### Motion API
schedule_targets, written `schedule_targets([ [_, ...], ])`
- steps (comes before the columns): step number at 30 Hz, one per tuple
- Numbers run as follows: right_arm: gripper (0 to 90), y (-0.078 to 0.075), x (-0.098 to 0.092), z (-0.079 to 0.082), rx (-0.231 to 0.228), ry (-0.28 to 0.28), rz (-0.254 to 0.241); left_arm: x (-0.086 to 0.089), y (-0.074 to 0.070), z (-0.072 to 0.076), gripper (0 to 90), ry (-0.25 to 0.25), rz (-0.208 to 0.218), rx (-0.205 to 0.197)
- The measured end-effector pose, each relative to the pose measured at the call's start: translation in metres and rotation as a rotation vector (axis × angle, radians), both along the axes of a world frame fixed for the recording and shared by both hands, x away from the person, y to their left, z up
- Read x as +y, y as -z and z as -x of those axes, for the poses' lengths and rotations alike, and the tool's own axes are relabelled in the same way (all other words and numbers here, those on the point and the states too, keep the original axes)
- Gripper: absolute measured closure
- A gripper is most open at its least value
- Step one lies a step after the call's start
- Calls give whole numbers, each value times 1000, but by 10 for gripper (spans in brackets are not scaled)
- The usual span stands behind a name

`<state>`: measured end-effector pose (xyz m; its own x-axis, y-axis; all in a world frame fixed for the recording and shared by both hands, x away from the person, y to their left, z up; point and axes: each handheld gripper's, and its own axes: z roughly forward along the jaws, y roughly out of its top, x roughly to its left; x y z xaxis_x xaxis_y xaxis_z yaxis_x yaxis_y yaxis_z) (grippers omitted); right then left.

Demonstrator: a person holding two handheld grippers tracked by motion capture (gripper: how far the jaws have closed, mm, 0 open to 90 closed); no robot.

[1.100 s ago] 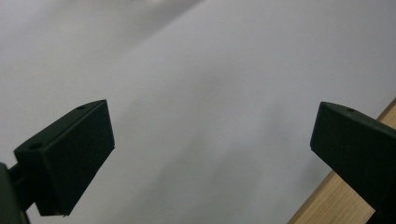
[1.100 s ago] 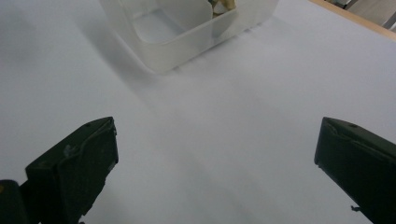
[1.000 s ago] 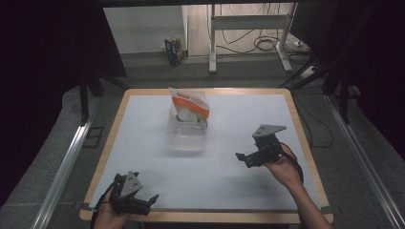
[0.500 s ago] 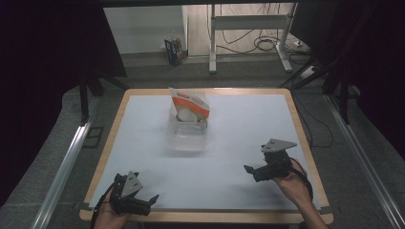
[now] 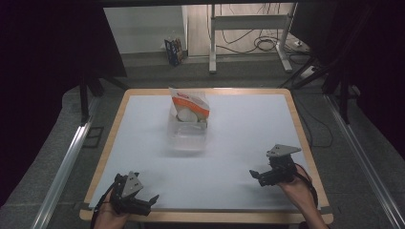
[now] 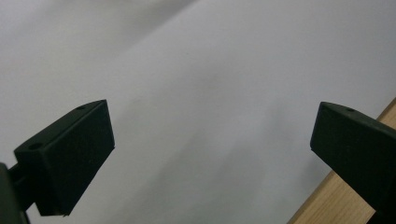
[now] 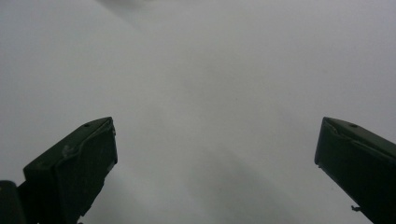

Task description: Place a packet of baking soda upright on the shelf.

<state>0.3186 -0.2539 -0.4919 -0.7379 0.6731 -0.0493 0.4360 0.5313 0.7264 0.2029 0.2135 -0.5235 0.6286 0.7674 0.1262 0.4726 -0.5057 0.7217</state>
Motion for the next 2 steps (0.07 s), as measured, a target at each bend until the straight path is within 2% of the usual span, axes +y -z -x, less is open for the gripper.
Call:
schedule_targets([
  [2,0,1,0,0,-1,2,6,0,0,0,0,1,-4,1],
])
